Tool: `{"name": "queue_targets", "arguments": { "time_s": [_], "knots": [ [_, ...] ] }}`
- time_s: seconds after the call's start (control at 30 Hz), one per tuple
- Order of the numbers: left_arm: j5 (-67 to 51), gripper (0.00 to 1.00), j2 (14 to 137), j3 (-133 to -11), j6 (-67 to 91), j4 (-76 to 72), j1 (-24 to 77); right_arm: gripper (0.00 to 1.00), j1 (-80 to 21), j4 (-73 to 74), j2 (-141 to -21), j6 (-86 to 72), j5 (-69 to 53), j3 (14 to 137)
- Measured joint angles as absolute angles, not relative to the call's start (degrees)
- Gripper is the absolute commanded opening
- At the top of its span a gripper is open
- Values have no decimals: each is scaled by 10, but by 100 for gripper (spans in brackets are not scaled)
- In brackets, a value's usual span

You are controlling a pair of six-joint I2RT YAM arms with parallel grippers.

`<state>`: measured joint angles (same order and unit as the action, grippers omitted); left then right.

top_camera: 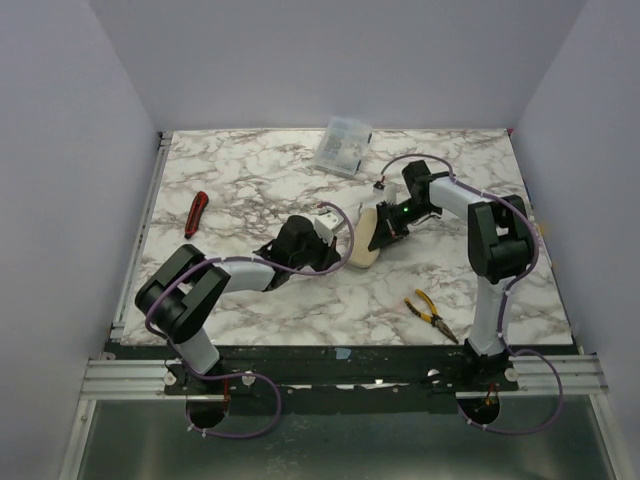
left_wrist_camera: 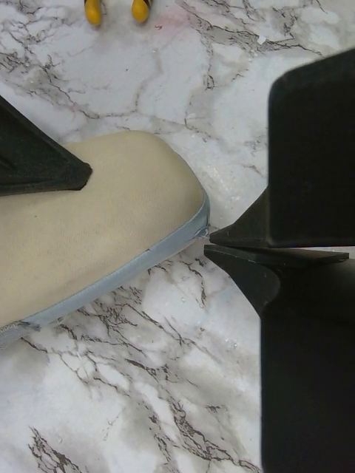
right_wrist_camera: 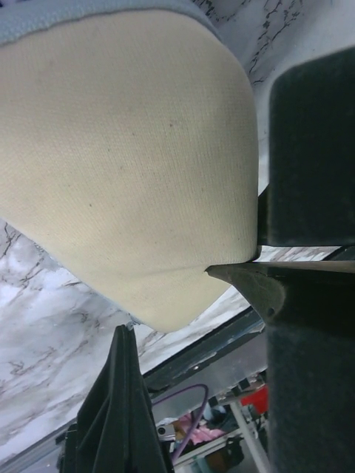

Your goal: Open the umbrella

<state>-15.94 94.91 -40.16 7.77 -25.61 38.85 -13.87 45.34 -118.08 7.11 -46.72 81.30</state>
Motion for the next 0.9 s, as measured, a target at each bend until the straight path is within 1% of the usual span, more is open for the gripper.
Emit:
{"name": "queue_targets", "arguments": {
  "time_s": [0.37,0.4,0.43,0.47,0.5,0.53,0.77,0.9],
  "knots": [
    [-152,0,963,-400,73,-265,378,1,-138,567,-1208,184,-492,838],
    [-156,8,966,-401,72,-267,379,1,-138,573,-1208,191,-492,838],
    [-163,22,966,-401,71,-267,379,1,-138,577,-1208,196,-492,838],
    [-172,32,966,-399,68,-272,380,1,-138,581,-1208,201,-492,837],
    [-180,37,965,-397,65,-278,380,1,-138,584,-1208,206,-492,836],
    [-217,40,951,-370,37,-294,393,1,-138,595,-1208,220,-492,836],
    [-251,41,948,-323,-38,-316,419,1,-138,624,-1211,263,-492,836],
    [-263,41,949,-320,-78,-328,435,1,-138,642,-1213,285,-491,836]
  ]
}}
